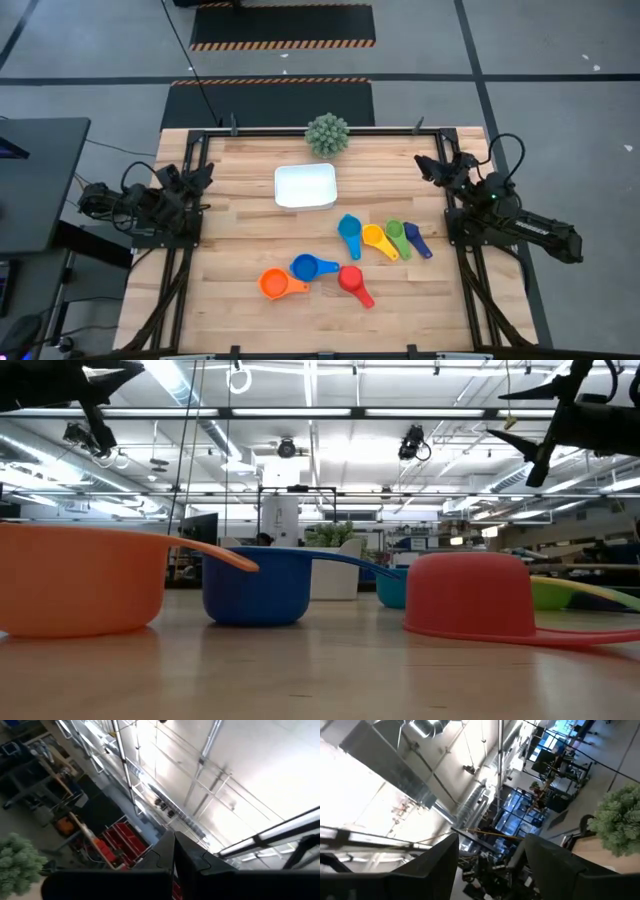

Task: Nest measuring cups in basket
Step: Stack the blue measuring cup into the orange measuring cup

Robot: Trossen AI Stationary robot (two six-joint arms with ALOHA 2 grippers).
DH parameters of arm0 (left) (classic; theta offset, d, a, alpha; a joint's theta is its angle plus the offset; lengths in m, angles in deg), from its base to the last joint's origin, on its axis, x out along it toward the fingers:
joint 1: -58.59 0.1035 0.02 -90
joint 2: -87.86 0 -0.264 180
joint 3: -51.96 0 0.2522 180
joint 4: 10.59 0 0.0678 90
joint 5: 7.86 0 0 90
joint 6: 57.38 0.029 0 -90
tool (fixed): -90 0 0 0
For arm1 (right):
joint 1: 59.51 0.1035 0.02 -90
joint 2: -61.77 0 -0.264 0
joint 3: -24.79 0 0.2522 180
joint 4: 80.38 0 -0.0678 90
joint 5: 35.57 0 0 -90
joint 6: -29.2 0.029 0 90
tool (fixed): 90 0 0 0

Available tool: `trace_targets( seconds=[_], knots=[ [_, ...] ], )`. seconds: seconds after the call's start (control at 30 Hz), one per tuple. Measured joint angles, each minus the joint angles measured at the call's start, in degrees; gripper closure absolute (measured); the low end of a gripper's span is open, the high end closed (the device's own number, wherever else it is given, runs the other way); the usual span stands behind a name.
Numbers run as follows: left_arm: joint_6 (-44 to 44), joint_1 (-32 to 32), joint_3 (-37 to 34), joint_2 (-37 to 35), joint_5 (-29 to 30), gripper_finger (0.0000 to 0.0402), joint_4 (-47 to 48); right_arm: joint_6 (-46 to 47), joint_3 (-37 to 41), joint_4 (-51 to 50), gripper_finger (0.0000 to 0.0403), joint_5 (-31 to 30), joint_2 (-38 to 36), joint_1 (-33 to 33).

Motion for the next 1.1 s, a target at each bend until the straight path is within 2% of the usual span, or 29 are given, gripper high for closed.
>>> trace_targets(
  seconds=[0.2,0.37,0.57,0.67,0.77,0.93,1.1],
  knots=[
    [0.0,0.0,0.0,0.0,0.5,0.0386,1.1,6.2,0.0,0.1,0.0169,3.1,0.0,0.0],
    [-0.5,0.0,0.0,0.0,0.5,0.0386,6.1,11.4,0.0,0.5,0.0169,5.1,0.0,0.0],
    [-12.5,0.0,0.0,0.0,-3.6,0.0386,7.7,14.4,0.0,0.6,0.0169,6.3,0.2,0.1],
    [-12.2,0.0,0.0,1.1,-4.2,0.0384,7.6,12.6,-0.6,-0.6,0.0169,8.9,1.0,0.1],
    [-11.9,-0.1,2.2,4.4,-4.6,0.0369,10.9,10.0,-2.7,-3.1,0.0169,11.0,3.0,0.1],
    [-12.0,-0.1,9.1,13.6,-4.9,0.0319,18.8,4.4,-7.5,-6.2,0.0173,14.5,7.9,0.1],
    [-11.4,-0.1,16.1,22.3,-9.5,0.0284,22.7,1.0,-12.8,-8.5,0.0177,18.4,13.9,0.1]
  ],
)
